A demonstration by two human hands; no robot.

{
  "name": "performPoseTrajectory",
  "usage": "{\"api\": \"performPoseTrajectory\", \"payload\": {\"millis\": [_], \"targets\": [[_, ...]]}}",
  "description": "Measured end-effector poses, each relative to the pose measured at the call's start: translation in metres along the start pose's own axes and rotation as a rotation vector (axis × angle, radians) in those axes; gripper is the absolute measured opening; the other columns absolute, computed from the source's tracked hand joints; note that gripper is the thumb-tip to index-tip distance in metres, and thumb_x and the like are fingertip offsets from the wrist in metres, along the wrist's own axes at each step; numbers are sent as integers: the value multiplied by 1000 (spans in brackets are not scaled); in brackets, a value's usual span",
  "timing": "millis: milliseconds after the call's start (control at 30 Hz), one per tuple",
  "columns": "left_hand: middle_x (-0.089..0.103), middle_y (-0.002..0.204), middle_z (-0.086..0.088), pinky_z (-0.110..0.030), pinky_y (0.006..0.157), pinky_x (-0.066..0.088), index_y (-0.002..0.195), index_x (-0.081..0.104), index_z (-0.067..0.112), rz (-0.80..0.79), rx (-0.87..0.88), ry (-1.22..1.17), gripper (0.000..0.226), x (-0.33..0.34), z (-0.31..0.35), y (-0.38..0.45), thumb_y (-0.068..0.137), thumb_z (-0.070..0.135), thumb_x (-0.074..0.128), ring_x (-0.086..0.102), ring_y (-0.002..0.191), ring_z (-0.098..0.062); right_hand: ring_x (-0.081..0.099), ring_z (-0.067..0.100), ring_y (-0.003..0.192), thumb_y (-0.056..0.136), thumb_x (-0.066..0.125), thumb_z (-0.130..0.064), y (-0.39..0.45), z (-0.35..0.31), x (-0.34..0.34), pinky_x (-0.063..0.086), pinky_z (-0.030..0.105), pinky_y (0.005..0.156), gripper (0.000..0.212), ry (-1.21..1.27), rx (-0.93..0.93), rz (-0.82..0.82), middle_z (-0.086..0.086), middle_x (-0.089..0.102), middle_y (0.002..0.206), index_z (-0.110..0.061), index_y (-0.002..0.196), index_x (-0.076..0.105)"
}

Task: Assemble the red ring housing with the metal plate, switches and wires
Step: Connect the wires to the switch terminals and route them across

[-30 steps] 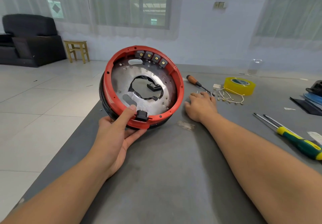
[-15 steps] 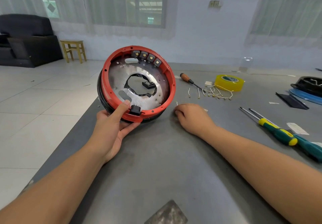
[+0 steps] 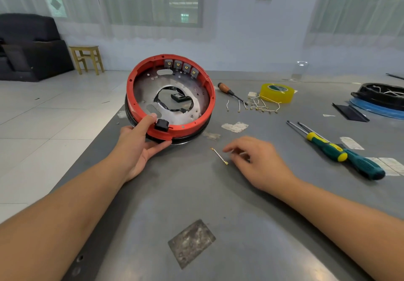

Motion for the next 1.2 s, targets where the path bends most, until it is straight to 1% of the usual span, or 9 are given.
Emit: {"api": "performPoseTrajectory", "payload": {"millis": [133,267,400,500,633,833,967,1067,1200], "targets": [[64,137,-19,-44,77,66,147,43,3,18,27,-13,69,0,-3,3,93,24,80,79,101,-31,59,-5,86,89,63,-6,6,27,-1,41,3,71,21,137,320,-19,-12,65,93,-24,88,74],[63,140,-21,-45,79,65,150,41,-1,-6,52,-1,72,-2,-3,4,94,23,79,78,104,-31,61,4,82,90,65,-27,11,30,8,40,11,65,9,70,406,-124,-10,64,94,-28,84,71],[63,139,-21,-45,79,65,151,40,-1,-9,55,-9,75,-1,-2,3,93,24,80,78,104,-32,59,6,75,87,70,-47,18,19,17,39,21,58,23,-18,385,-168,-10,66,82,-25,82,69],[63,140,-20,-47,81,65,151,40,-2,-7,58,-11,75,-1,-2,3,93,24,80,77,105,-31,59,8,78,87,72,-42,20,10,20,42,22,60,18,-94,331,-172,-9,64,84,-25,85,70],[63,141,-20,-47,82,65,152,40,0,-15,67,5,74,1,-2,0,94,24,79,76,109,-31,58,15,82,96,65,-36,20,3,22,45,29,68,16,-155,263,-214,-7,60,87,-22,90,70],[65,138,-18,-47,81,65,150,42,3,-9,67,10,71,1,-2,-4,93,24,80,75,112,-33,44,15,91,106,49,-34,14,-6,29,35,27,81,13,-228,75,-303,-2,49,104,-22,100,53],[65,138,-19,-48,81,65,149,43,5,-21,64,-22,77,2,-2,-10,87,23,84,76,110,-34,47,3,83,105,51,-25,9,-10,24,33,19,75,6,-64,-19,-256,-9,53,98,-21,108,55],[65,138,-19,-50,82,65,149,43,5,-35,49,-53,75,4,-5,-13,88,21,84,76,110,-35,51,-6,90,106,51,-20,9,-9,20,37,7,78,18,74,-7,-223,-11,57,99,-24,121,59],[69,133,-19,-48,81,65,149,43,3,-67,11,-63,71,11,-13,-17,91,19,82,77,107,-36,48,0,67,104,56,-20,14,-1,16,39,12,65,16,371,187,-170,-11,58,81,-30,100,67]]}}
Point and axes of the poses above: each hand's wrist, its own y-axis towards the middle knuckle, its own x-axis out of the palm, z = x × y, the point moved 7 cm from there along y, towards the middle knuckle
